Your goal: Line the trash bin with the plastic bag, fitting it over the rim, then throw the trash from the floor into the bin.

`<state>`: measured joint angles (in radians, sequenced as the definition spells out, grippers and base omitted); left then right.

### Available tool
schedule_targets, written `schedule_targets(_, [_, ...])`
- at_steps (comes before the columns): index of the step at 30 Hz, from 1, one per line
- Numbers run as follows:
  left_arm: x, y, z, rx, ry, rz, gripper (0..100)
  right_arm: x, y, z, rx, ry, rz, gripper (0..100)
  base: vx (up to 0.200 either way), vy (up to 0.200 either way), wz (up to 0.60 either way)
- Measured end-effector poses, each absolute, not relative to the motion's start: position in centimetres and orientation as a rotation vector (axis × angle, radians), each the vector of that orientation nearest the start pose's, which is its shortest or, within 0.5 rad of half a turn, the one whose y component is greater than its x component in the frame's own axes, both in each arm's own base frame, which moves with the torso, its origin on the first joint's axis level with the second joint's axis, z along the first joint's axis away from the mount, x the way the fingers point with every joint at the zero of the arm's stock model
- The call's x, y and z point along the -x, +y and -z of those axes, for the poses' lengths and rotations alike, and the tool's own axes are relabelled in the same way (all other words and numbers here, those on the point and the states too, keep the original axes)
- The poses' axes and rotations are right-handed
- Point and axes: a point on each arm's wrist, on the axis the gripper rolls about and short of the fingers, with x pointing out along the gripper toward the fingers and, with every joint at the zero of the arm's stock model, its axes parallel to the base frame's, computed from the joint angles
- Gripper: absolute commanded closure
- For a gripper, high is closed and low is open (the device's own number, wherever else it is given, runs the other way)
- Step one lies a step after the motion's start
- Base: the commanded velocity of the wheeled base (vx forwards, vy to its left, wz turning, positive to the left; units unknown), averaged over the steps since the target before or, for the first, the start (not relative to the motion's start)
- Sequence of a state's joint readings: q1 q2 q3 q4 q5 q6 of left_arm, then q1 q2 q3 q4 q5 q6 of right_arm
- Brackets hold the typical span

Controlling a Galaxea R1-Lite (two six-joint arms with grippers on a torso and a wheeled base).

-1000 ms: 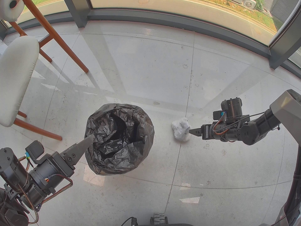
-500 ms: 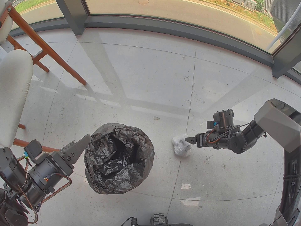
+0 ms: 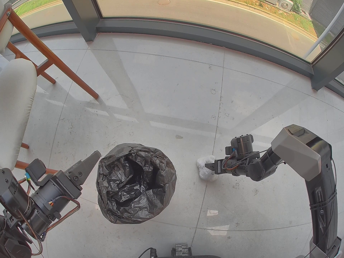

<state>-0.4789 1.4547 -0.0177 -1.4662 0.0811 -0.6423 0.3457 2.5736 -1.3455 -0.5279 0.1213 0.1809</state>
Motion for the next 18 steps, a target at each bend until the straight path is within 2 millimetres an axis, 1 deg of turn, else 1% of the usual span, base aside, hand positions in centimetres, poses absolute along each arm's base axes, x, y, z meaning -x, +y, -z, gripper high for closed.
schedule_targets(7, [-14.8, -7.5, -13.7, 0.641, 0.103, 0.392, 0, -43.4, 15.9, 5.1, -0.089, 0.753, -0.38, 100, 0.0, 0.0, 0.0])
schedule_targets(9, [-14.8, -7.5, -13.7, 0.641, 0.103, 0.392, 0, -43.2, 15.8, 5.0, -0.09, 0.758, -0.378, 100, 0.0, 0.0, 0.0])
schedule_targets(11, [-14.8, -7.5, -13.7, 0.641, 0.103, 0.392, 0, -43.0, 15.7, 4.5, -0.093, 0.756, -0.377, 100, 0.0, 0.0, 0.0])
schedule_targets(14, [-14.8, -7.5, -13.7, 0.641, 0.104, 0.392, 0, -42.6, 15.4, 2.9, -0.101, 0.741, -0.38, 100, 0.0, 0.0, 0.0])
schedule_targets(18, [-14.8, -7.5, -13.7, 0.64, 0.104, 0.391, 0, -41.5, 14.8, -0.8, -0.115, 0.711, -0.388, 100, 0.0, 0.0, 0.0])
